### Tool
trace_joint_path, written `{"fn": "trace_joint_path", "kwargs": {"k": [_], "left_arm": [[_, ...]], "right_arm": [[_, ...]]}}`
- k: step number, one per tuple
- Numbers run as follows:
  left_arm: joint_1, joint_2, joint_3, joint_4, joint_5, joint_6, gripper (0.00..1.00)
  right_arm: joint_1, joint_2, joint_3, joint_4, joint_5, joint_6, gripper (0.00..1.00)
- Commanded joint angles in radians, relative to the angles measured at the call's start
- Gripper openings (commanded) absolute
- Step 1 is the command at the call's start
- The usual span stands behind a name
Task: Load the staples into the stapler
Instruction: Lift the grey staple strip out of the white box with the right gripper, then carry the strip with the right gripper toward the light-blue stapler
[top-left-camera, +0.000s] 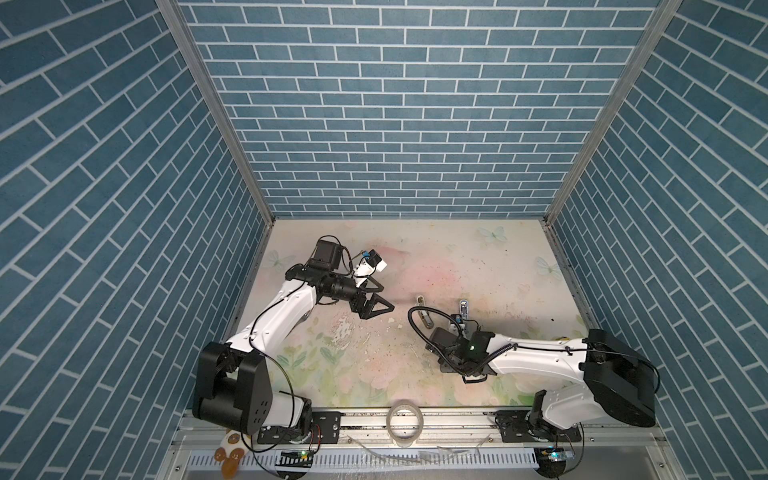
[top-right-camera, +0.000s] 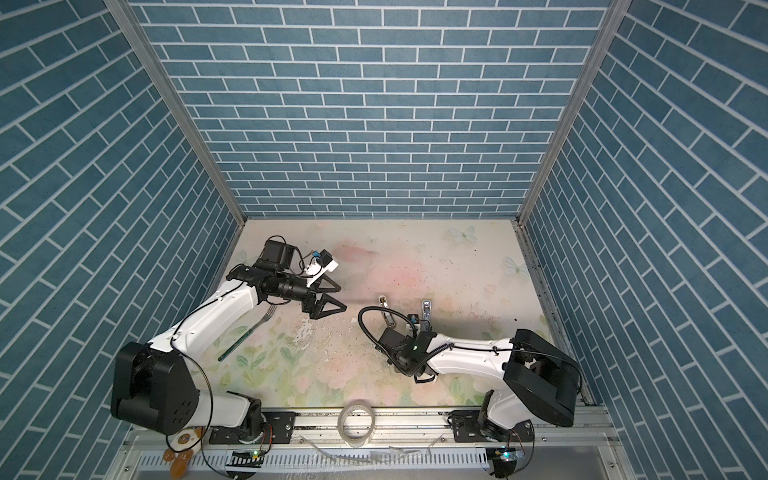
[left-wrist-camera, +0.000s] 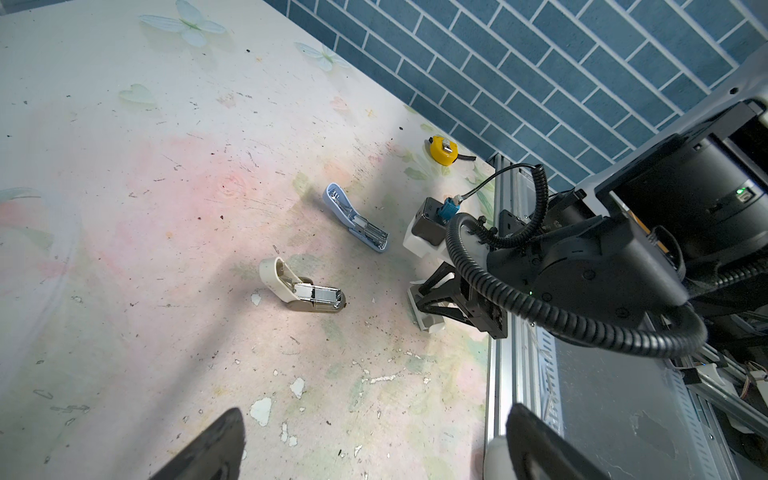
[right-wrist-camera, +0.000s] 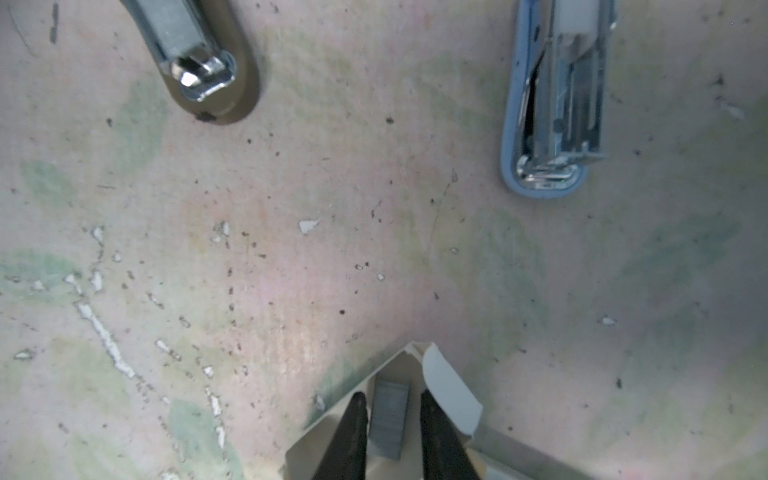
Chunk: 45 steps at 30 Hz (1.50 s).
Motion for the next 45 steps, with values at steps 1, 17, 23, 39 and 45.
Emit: {"fn": "trace_joint_path", "kwargs": {"k": [1,17,23,39,45], "left_arm": [[-0.001,0.010,-0.018,0.005,0.026,-0.005,0.99],[-0.001,0.003,-0.016,0.003,0.026,-0.008,0.99],[-0.001,0.002,-0.016,0.000,0.021,-0.005,0.99],[-0.001,0.009,-0.013,-0.001,0.018,-0.009,0.99],[-0.001,0.012,-0.012,0.002,0.016,-0.011,0.99]], "right_arm": [[-0.008,0.011,-0.006,-0.007,0.027,0.038,0.24],[-0.011,0.053,0.003,-0.016,0.027,0.017,0.15],[-0.011,0.037,0.007,-0.013,0.036,-0.009,0.07],[-0.020,-0.078,0.021,-0.030,0.031,-0.083,0.06],[-0.070,-0.132,0.016,-0.001,0.022,-0.149,0.06]]}}
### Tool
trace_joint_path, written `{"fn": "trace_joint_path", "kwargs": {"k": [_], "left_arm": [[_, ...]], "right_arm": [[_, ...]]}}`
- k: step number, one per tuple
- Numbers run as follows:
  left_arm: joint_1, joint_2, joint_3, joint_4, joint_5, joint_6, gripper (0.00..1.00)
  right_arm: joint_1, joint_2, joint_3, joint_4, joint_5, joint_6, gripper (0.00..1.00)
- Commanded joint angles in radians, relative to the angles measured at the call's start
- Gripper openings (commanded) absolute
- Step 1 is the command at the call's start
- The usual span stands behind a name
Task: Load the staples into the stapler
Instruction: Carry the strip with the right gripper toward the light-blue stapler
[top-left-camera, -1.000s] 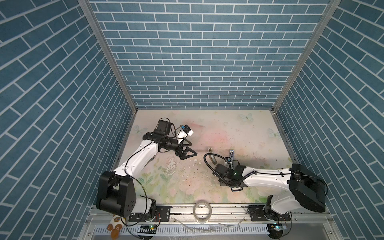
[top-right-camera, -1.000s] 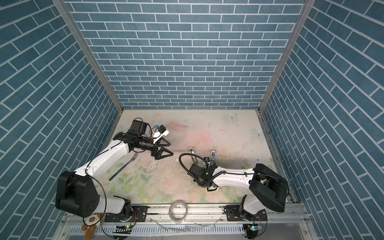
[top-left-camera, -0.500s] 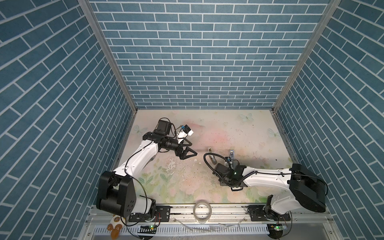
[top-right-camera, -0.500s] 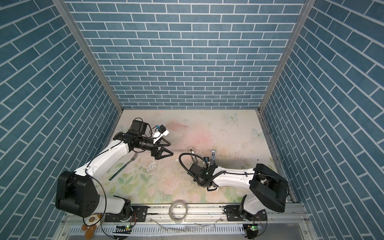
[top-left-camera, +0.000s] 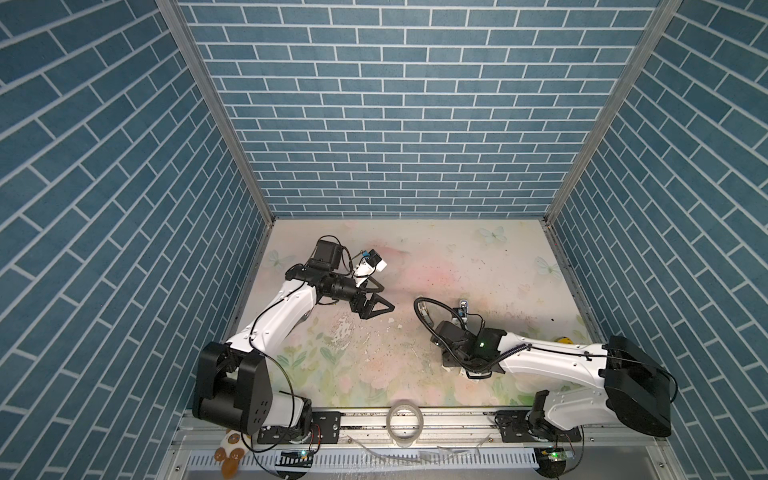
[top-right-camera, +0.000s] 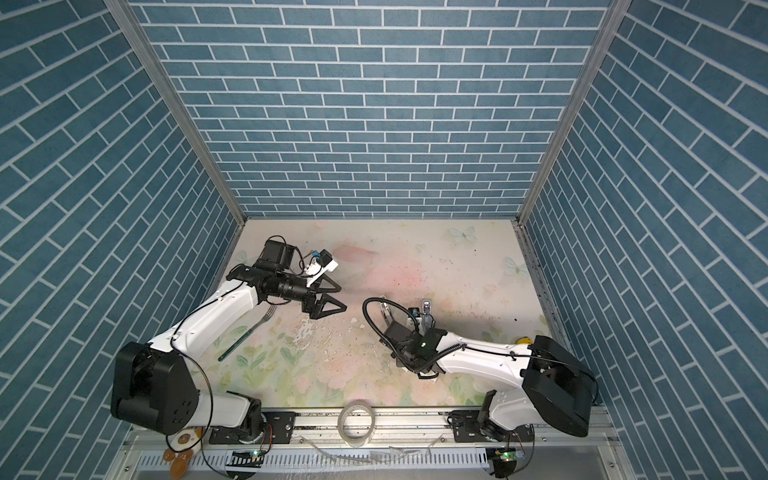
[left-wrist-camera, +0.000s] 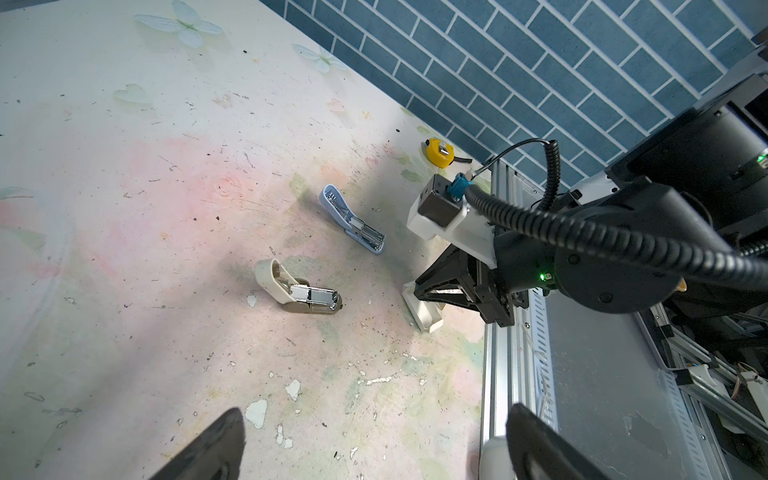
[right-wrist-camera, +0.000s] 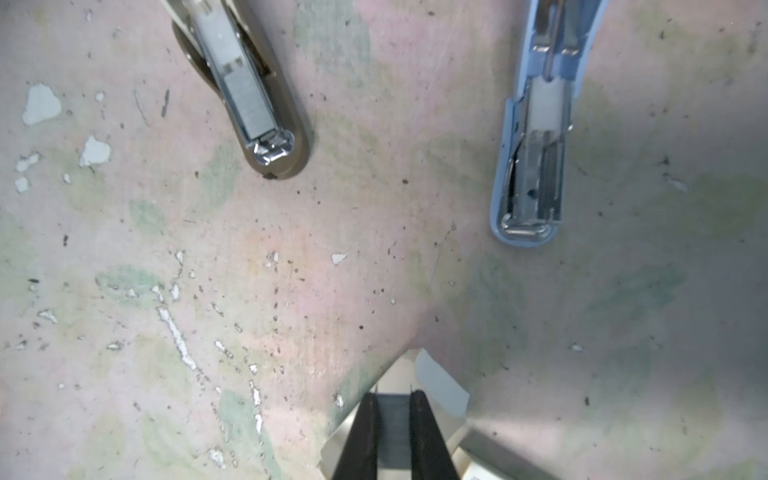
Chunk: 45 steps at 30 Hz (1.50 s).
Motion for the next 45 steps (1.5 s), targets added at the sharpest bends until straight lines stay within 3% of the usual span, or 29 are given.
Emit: {"fn": "trace_joint_path", "kwargs": {"k": [1,13,19,26,45], "left_arm": [[-0.001,0.012,-0.012,0.003,0.007,-0.005,0.99],[-0.002,0.000,-0.007,0.002,0.013,-0.016,0.99],[-0.003,-0.017,-0.010,0.004,0.008,-0.017,0.99],[-0.001,0.000,-0.009,0.004,0.014,-0.020,0.99],[-0.003,0.022,-0.010,0.004,0.013,-0.018,0.99]], "right_arm": [[-0.041,-0.042,0.010,0.015,0.002,-0.066,0.07],[-0.278,-0.111,0.003,0.140,-0.067,-0.309,0.07],[-0.342,-0.098,-0.023,0.240,-0.065,-0.395,0.07],[-0.369,-0.092,-0.089,0.358,-0.060,-0.407,0.08],[-0.379,-0.107,-0.200,0.472,-0.021,-0.397,0.08]]}}
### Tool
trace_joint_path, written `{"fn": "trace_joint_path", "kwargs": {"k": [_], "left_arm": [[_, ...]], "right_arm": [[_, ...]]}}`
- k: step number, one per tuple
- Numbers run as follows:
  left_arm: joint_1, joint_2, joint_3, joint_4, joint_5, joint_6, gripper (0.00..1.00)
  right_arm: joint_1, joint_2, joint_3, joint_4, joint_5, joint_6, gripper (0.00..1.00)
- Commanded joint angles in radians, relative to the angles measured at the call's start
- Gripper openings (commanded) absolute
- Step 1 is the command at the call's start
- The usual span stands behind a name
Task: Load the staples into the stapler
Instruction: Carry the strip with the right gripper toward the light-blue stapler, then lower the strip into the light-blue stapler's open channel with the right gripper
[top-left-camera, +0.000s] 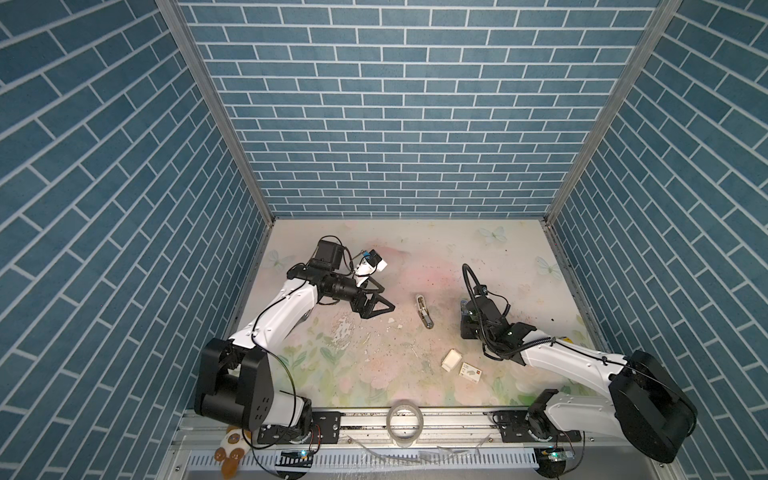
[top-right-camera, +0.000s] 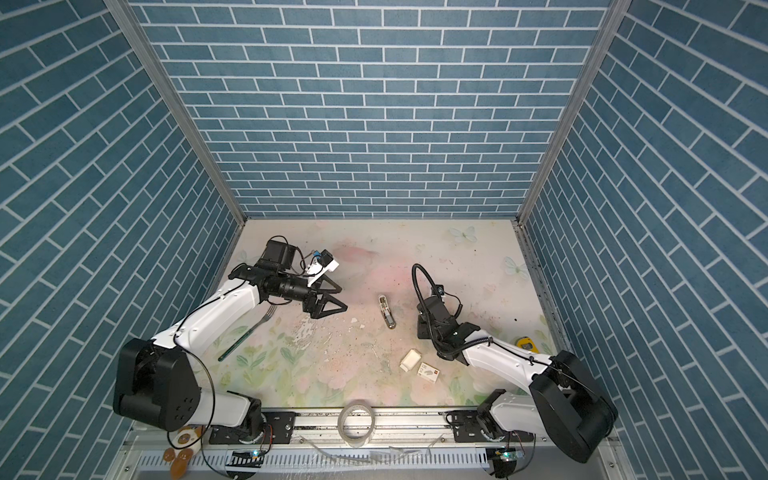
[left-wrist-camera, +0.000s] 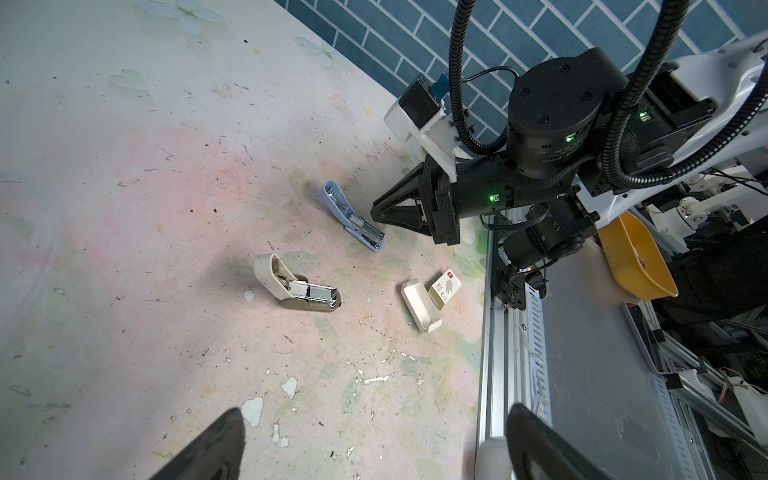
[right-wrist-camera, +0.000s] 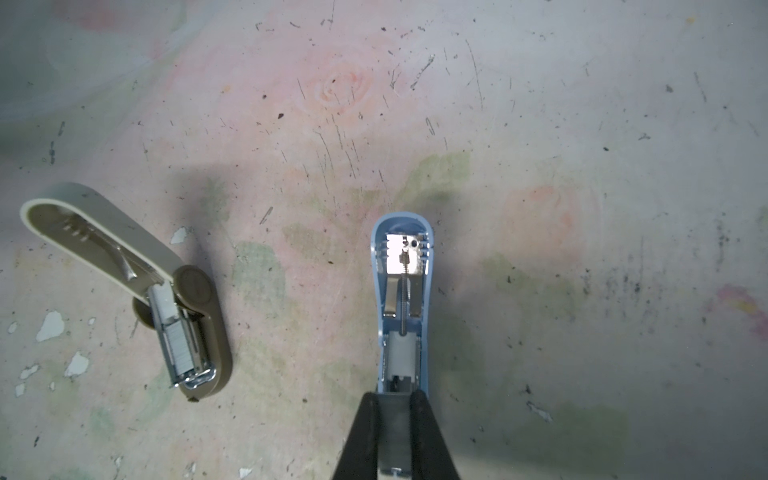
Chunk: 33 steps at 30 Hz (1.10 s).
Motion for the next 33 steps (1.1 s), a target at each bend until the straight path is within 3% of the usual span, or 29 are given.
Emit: {"fn": "trace_joint_path", "kwargs": {"k": [1,33], "left_arm": [[-0.003,0.003,-0.010,0.001,0.009,0.000,0.99],[-0.003,0.020,-0.012,0.002,0.012,0.004,0.99]], "right_arm": [[-0.005,0.003,-0.011,0.035,0.017,-0.020,0.08],[-0.007,0.060,-0.035,0.066,0.002,0.003,0.08]]}}
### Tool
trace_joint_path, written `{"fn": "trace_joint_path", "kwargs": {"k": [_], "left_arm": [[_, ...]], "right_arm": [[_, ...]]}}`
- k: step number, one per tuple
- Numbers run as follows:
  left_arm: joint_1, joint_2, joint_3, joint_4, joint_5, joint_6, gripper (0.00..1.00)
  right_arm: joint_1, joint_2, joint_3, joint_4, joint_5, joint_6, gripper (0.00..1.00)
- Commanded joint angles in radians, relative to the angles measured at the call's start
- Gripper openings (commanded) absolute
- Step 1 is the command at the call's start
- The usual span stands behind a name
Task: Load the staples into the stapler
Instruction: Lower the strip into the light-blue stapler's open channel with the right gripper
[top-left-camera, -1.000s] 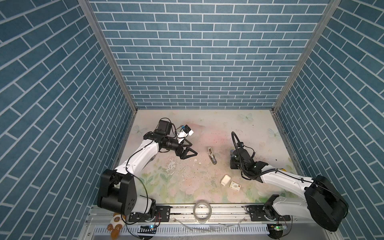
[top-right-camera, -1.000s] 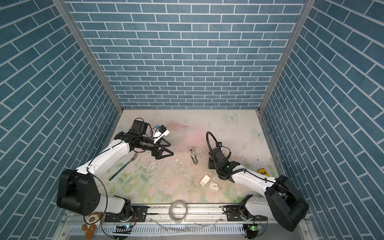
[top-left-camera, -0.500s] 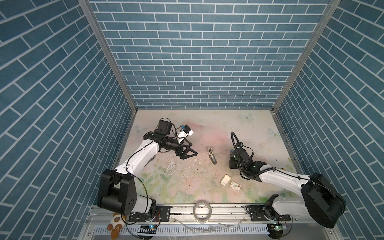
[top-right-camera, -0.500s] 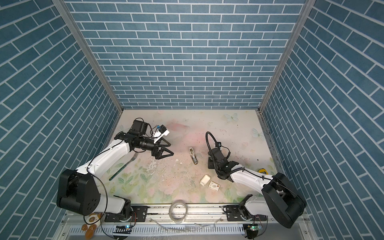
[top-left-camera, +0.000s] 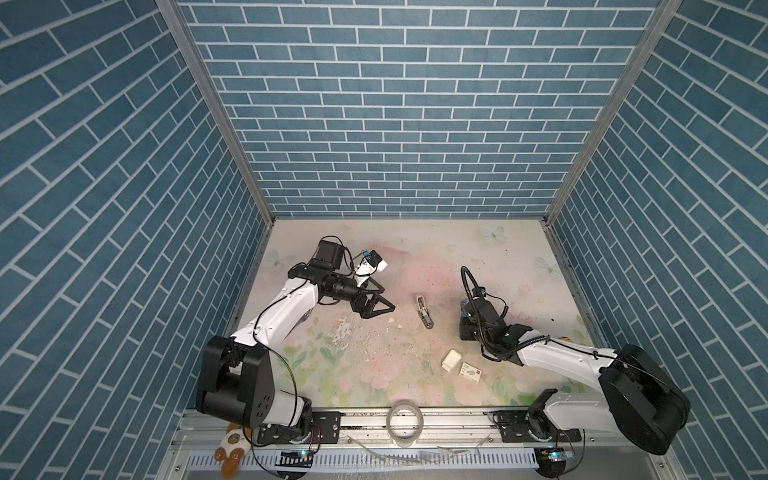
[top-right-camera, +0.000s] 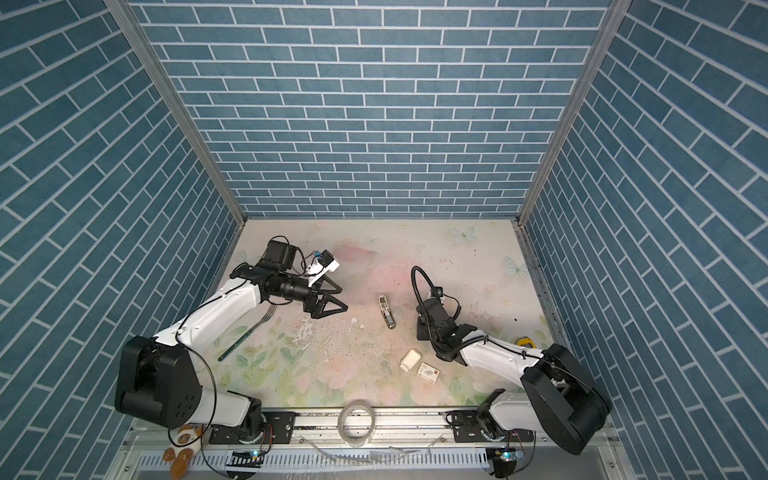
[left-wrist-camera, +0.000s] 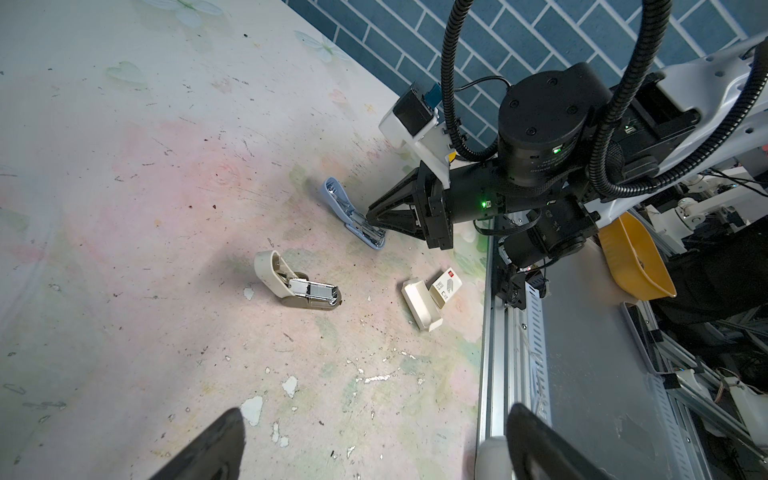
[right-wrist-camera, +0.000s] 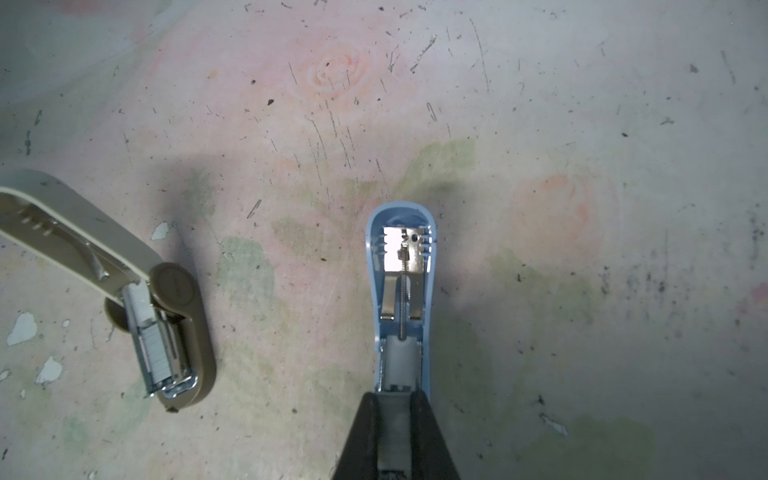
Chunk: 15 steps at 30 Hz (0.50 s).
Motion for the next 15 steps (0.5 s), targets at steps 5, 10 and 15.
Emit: {"fn": "trace_joint_path", "kwargs": {"k": [5,10,15], "left_arm": [[-0.003,0.011,-0.013,0.000,0.011,0.004,0.99],[-0.003,0.012,-0.015,0.001,0.012,0.006,0.99],[-0.003,0.014,-0.015,0.002,0.012,0.005,0.99]], "right_arm": [[-0.006,0.028,-0.004,0.004,-0.001,0.003,0.08],[-0.005,0.030,-0.007,0.003,-0.001,0.005,0.08],[-0.005,0.025,-0.010,0.000,-0.005,0.008,0.08]]}}
